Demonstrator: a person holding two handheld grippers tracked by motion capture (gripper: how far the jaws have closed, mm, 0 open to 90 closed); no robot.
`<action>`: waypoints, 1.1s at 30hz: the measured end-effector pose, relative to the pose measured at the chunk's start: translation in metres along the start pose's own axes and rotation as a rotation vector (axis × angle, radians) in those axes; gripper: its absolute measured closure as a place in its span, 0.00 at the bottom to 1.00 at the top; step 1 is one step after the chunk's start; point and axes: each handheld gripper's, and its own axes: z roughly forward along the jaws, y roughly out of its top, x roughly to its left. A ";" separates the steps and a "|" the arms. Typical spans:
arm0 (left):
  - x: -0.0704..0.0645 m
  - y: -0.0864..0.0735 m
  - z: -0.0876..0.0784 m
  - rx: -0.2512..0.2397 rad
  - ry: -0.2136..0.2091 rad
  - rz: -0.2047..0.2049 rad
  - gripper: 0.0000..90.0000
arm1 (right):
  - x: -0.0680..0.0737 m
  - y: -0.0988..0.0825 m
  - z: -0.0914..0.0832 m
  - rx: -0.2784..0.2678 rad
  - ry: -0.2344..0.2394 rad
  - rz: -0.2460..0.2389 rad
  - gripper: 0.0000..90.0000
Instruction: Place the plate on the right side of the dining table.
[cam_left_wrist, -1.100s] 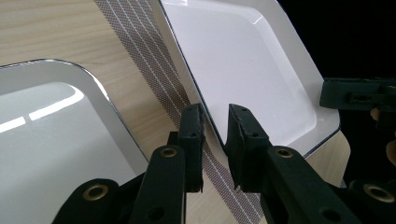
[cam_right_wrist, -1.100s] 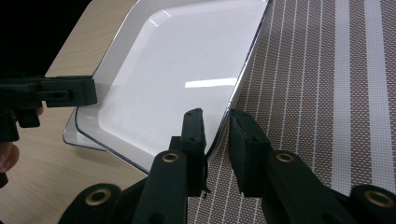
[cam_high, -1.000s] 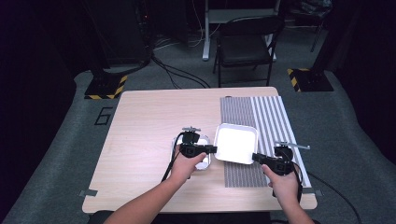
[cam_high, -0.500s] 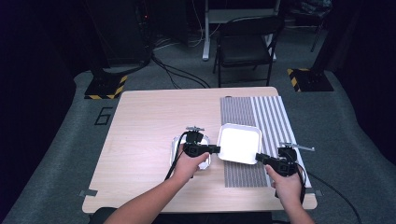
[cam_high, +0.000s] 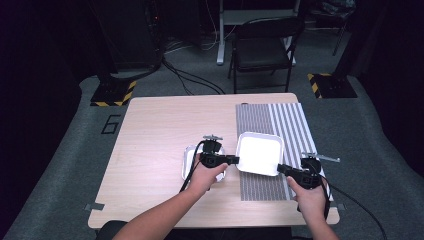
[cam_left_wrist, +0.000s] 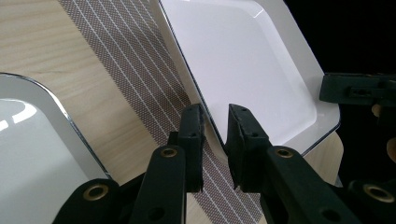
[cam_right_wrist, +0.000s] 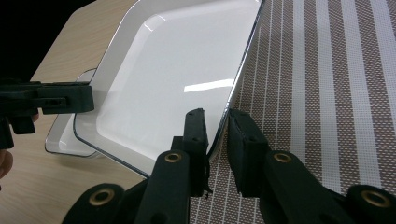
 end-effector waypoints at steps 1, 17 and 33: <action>-0.001 0.000 0.001 0.001 -0.001 -0.009 0.85 | -0.001 0.000 0.000 0.001 -0.003 -0.006 0.86; -0.002 0.004 0.015 0.019 -0.001 0.011 0.85 | -0.011 -0.001 0.000 0.004 -0.026 0.009 0.87; -0.008 0.012 0.030 0.025 -0.002 0.011 0.85 | -0.023 0.004 0.000 -0.001 -0.054 0.017 0.87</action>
